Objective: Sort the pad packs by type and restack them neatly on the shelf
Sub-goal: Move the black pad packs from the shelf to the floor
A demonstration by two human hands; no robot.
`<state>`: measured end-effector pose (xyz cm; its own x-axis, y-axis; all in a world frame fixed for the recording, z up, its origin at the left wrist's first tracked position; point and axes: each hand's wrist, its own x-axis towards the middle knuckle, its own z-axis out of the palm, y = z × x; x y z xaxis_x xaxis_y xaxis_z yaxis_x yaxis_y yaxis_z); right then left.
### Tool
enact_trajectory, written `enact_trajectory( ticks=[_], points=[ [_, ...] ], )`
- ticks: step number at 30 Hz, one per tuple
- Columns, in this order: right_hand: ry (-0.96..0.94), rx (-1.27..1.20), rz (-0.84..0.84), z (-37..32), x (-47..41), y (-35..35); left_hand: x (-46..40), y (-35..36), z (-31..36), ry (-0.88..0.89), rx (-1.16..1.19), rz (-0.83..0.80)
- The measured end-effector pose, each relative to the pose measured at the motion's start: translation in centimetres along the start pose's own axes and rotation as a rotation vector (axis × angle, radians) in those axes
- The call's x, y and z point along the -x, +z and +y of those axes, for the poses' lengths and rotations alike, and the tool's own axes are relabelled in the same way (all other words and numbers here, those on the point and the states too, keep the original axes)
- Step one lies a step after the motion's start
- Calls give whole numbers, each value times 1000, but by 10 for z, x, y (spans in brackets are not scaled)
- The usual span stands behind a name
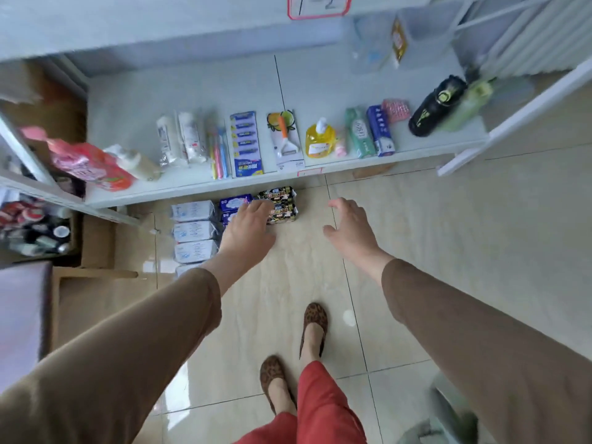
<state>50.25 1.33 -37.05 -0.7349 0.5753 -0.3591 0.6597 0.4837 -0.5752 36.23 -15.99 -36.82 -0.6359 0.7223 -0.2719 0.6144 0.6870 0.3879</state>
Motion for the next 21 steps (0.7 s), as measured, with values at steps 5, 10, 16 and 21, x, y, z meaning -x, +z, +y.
enact_trajectory(
  ticks=[5,10,16,21],
  points=[
    [-84,3,79,-74,38,-108,26,-116,60,94,5,128],
    [-212,22,174,-133,32,-197,13,-206,108,145,19,277],
    [-353,13,194,-168,-27,-280,-51,-276,144,122,12,392],
    [-417,31,149,-180,-88,-335,-104,-312,161,34,11,439]
  ],
)
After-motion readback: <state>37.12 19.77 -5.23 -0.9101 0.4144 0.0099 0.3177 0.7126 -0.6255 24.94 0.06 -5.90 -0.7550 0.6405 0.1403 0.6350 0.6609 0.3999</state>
